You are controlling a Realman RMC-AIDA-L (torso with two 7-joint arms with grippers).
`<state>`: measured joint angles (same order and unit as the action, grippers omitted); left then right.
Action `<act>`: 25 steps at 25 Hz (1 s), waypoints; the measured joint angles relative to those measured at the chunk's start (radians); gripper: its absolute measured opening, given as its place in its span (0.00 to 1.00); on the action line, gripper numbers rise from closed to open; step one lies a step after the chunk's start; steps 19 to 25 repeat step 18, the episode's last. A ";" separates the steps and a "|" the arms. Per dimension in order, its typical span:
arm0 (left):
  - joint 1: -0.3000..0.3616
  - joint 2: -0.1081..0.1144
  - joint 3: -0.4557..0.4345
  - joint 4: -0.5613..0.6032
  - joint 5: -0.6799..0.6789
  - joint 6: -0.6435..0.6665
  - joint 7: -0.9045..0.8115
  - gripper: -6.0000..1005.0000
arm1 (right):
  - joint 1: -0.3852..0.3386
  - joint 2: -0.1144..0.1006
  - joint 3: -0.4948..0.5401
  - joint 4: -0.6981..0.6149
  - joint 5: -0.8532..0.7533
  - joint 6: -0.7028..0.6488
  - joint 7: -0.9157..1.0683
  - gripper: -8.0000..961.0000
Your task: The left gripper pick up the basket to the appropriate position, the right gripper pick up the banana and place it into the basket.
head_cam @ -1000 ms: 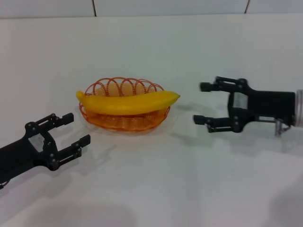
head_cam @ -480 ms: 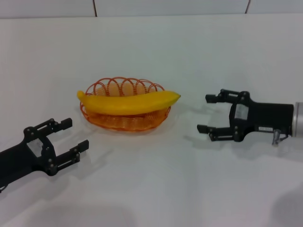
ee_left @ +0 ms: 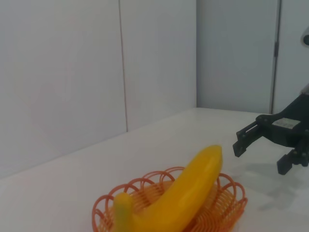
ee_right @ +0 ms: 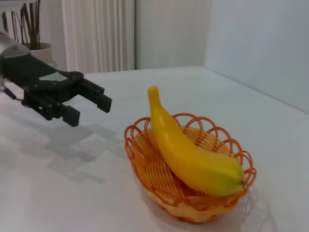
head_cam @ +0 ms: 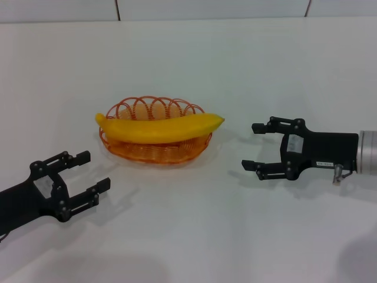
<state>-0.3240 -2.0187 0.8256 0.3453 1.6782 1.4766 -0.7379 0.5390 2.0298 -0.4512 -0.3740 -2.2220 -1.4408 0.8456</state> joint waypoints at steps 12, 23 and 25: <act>0.000 0.000 0.000 0.000 -0.001 0.000 0.000 0.70 | -0.002 -0.002 0.000 -0.003 0.002 -0.008 0.003 0.89; 0.000 0.000 -0.001 0.000 -0.006 0.000 0.000 0.70 | -0.001 -0.002 0.000 -0.003 0.002 -0.010 0.004 0.89; 0.000 0.000 -0.001 0.000 -0.006 0.000 0.000 0.70 | -0.001 -0.002 0.000 -0.003 0.002 -0.010 0.004 0.89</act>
